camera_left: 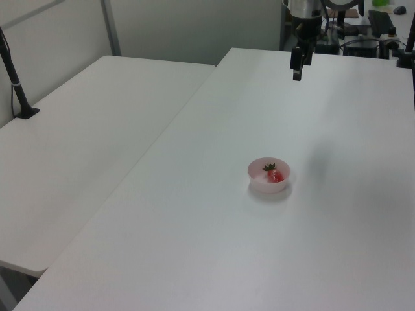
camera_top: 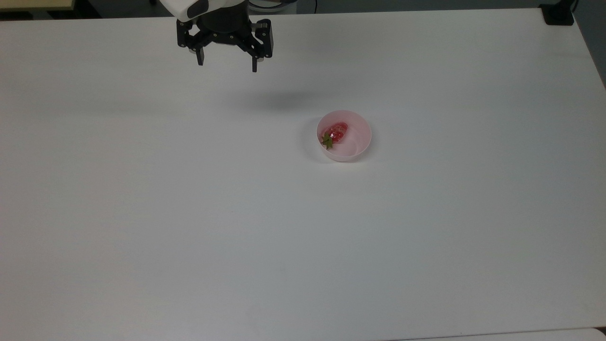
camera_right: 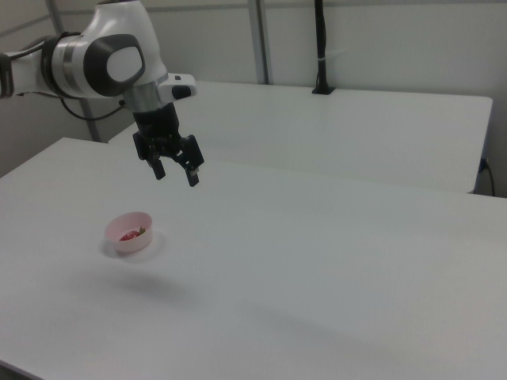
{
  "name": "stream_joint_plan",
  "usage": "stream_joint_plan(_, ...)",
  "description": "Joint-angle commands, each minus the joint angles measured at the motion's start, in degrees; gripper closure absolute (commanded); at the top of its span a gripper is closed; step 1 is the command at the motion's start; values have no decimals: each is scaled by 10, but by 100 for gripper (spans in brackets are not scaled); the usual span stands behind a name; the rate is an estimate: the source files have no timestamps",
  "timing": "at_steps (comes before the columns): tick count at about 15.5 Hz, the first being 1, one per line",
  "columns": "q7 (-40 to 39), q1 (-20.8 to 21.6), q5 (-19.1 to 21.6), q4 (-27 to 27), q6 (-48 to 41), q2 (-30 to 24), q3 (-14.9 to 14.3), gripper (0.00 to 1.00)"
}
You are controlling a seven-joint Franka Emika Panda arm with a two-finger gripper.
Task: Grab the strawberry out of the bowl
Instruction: 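Move the open gripper over the pink bowl and lower it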
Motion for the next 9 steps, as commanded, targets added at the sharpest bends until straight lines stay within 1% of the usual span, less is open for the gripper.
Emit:
stream_joint_plan(1, -46, 22, 1, 9, 0, -7, -21, 0)
stream_joint_plan(4, -45, 48, 3, 9, -14, -7, -23, 0)
stream_joint_plan(9, -45, 97, 22, 9, -21, -6, -28, 0)
